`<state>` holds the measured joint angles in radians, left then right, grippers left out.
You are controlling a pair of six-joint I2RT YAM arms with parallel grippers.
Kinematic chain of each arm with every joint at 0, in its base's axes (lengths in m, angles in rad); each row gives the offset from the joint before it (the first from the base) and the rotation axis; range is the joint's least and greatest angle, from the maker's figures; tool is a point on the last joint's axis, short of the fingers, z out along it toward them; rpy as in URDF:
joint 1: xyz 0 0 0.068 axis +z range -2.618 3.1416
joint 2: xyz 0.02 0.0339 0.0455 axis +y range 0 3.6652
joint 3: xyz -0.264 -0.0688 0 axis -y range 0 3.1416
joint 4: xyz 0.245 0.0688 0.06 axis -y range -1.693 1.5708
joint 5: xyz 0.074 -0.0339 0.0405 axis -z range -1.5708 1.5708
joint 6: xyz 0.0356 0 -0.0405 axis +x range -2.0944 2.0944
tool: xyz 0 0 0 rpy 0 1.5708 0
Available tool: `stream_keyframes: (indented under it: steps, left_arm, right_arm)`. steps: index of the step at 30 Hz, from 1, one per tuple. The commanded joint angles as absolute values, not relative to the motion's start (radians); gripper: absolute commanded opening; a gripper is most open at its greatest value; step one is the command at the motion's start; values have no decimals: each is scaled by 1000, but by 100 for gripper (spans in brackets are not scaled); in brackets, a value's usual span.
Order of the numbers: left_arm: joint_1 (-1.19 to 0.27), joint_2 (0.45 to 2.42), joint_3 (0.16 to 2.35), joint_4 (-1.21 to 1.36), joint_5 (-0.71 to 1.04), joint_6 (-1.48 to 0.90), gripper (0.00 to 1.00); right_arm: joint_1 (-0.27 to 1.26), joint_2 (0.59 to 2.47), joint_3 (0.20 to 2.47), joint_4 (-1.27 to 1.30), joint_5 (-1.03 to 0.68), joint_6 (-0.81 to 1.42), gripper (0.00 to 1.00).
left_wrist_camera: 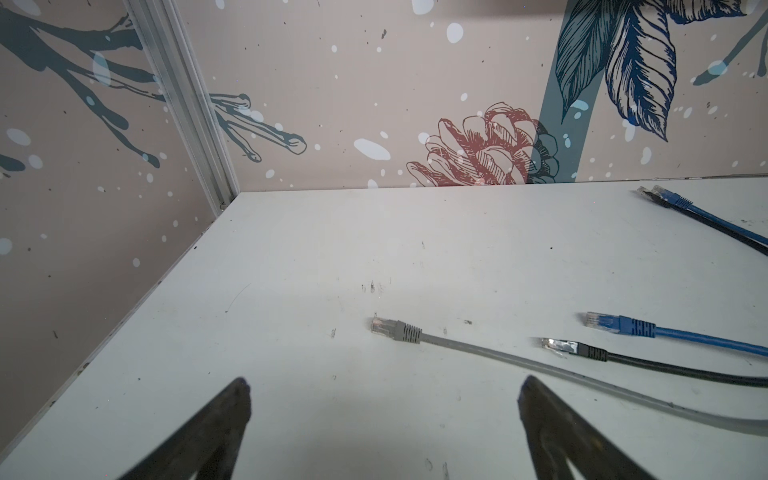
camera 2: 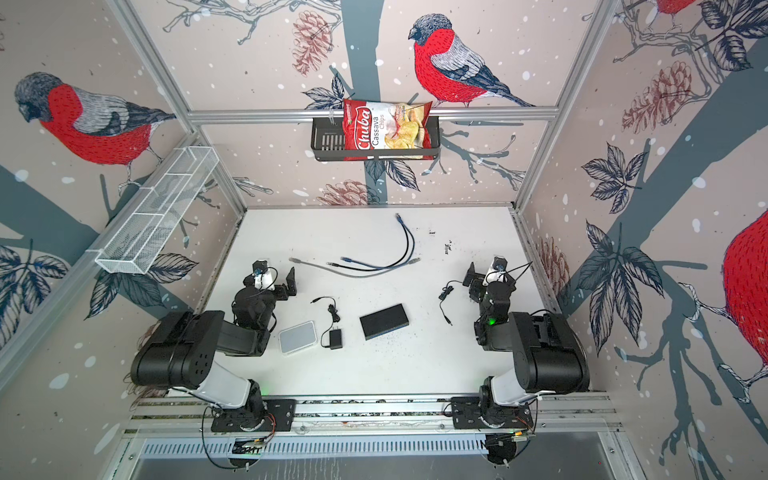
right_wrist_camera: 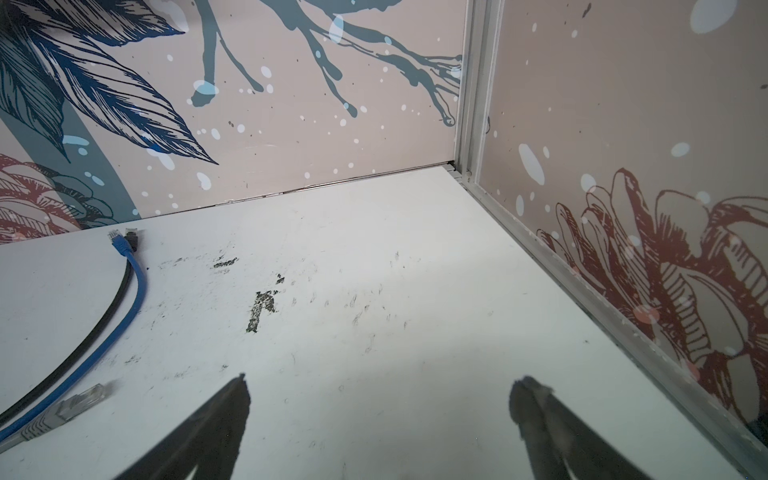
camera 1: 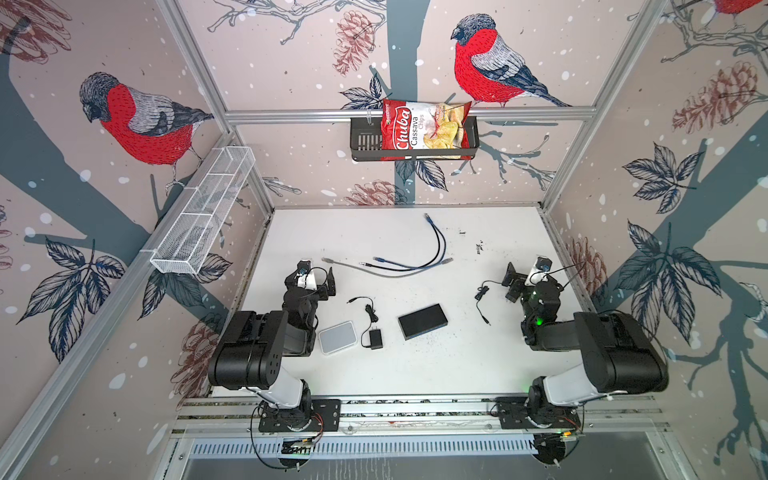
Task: Insert the plug into the switch port
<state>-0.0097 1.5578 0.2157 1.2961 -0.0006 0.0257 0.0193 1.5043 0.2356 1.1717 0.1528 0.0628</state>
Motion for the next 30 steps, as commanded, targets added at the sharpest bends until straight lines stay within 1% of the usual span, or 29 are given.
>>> stream_keyframes:
  steps: [1, 9, 12, 15, 18, 19, 21, 24, 27, 30]
  left_arm:
    - [-6, 1555, 218, 1333, 8, 29, 99]
    - [-6, 1555, 213, 1339, 4, 29, 99]
    - [-8, 1539, 191, 1371, 18, 35, 99]
    - [-18, 1477, 160, 1373, -34, 30, 99]
    - [-24, 1421, 154, 1333, -53, 27, 99]
    - [-35, 1406, 162, 1303, -78, 29, 99]
    - [-64, 1351, 226, 1128, -130, 28, 99]
    - [-100, 1296, 335, 881, -183, 25, 99]
    - [-144, 1247, 382, 768, -211, -16, 99]
    - [-188, 1196, 415, 643, -244, -68, 99]
  right_arm:
    - [20, 1502, 238, 1190, 160, 75, 100]
    - [30, 1493, 233, 1196, 179, 70, 100]
    - [53, 1445, 249, 1130, 216, 58, 100]
    - [56, 1395, 258, 1066, 211, 55, 100]
    - [58, 1345, 315, 895, 202, 87, 100]
    - [60, 1335, 343, 827, 196, 98, 100]
    - [77, 1317, 389, 721, 200, 117, 99]
    - [134, 1287, 420, 647, 297, 141, 100]
    - [181, 1258, 471, 507, 350, 174, 100]
    - [211, 1211, 510, 376, 329, 226, 100]
